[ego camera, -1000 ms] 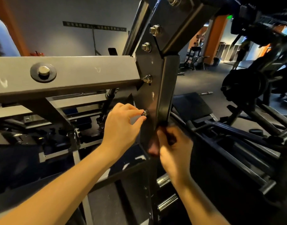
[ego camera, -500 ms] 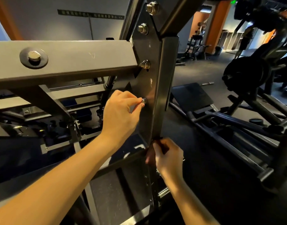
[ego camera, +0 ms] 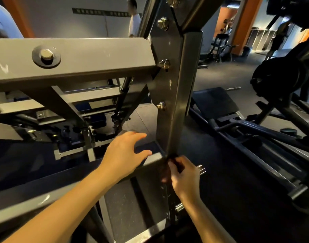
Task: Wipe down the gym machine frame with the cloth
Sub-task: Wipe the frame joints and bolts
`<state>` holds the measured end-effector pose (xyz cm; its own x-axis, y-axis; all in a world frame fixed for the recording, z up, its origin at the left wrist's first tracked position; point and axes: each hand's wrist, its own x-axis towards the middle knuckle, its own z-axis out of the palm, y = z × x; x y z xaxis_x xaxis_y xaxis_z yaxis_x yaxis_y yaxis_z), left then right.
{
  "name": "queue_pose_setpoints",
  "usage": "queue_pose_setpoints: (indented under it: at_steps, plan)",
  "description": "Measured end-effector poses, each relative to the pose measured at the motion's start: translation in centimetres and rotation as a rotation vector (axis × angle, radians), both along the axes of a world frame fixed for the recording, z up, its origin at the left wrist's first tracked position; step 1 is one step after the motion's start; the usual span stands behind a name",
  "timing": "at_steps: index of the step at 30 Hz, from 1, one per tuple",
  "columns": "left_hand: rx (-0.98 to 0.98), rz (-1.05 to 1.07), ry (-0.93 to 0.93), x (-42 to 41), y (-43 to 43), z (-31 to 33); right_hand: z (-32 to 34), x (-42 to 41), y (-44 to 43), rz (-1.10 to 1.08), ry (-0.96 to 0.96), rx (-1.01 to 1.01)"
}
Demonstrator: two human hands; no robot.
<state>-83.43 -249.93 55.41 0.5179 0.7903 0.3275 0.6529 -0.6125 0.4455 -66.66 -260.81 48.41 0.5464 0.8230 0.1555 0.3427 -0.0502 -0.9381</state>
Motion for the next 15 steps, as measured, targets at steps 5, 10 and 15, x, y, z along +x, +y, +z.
queue_pose_setpoints:
  at_steps: [5,10,15]
  plan:
    - [-0.141,0.044,0.19,-1.6,0.0,-0.9,3.3,1.0,1.3,-0.099,-0.147,0.196]
    - [-0.162,0.091,0.234,-1.7,-0.3,-1.0,-0.4,0.1,0.7,-0.021,0.0,0.079]
    - [-0.176,0.172,0.252,-1.3,-0.4,-1.1,1.8,0.8,1.7,0.009,-0.011,0.177]
